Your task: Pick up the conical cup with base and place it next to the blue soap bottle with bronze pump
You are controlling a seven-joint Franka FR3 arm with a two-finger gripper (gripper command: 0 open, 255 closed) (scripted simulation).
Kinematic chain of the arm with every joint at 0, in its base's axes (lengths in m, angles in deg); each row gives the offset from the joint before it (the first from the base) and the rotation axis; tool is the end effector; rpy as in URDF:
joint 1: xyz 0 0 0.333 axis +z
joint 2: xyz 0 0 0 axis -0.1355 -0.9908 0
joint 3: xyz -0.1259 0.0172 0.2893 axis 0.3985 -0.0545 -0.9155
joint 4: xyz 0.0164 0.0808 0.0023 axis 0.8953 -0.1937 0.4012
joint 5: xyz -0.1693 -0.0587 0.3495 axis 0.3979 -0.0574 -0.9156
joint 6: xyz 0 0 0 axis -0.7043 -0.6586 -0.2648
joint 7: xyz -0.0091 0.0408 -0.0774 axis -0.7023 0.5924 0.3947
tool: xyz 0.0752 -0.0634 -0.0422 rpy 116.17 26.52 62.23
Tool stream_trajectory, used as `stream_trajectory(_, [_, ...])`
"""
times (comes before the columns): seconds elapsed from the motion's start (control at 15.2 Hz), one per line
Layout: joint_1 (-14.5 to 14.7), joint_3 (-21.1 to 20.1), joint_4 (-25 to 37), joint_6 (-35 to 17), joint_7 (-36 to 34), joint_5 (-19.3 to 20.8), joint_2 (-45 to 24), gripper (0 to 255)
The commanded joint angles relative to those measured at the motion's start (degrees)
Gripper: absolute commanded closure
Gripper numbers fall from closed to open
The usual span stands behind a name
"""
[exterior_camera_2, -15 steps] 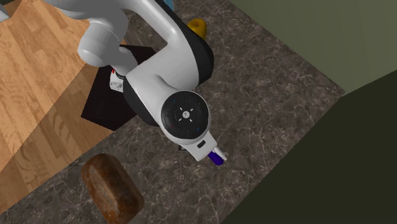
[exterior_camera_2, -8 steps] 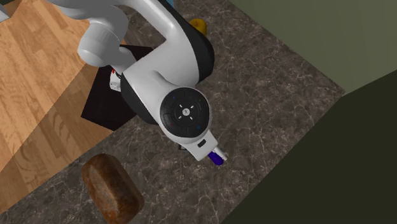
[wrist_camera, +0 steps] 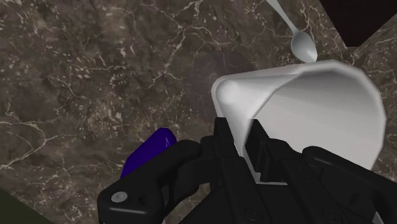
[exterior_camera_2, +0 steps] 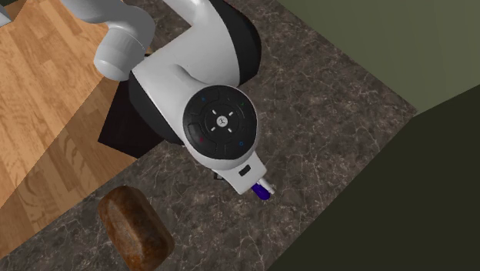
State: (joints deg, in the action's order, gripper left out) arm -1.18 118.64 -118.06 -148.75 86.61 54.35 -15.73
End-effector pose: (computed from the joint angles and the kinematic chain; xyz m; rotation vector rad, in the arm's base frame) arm 0.3662 -0.3405 0.4709 -2.9852 -0.0509 0.1563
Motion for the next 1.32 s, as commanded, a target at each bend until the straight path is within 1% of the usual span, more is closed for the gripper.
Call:
stream_trajectory(0.0, [0.02,-0.17,0.98,1.5,-0.27,0.25,0.62,255])
stream_trajectory(1.25, [0.41,-0.78,15.44,16.14,-0.74,0.09,0.84,255])
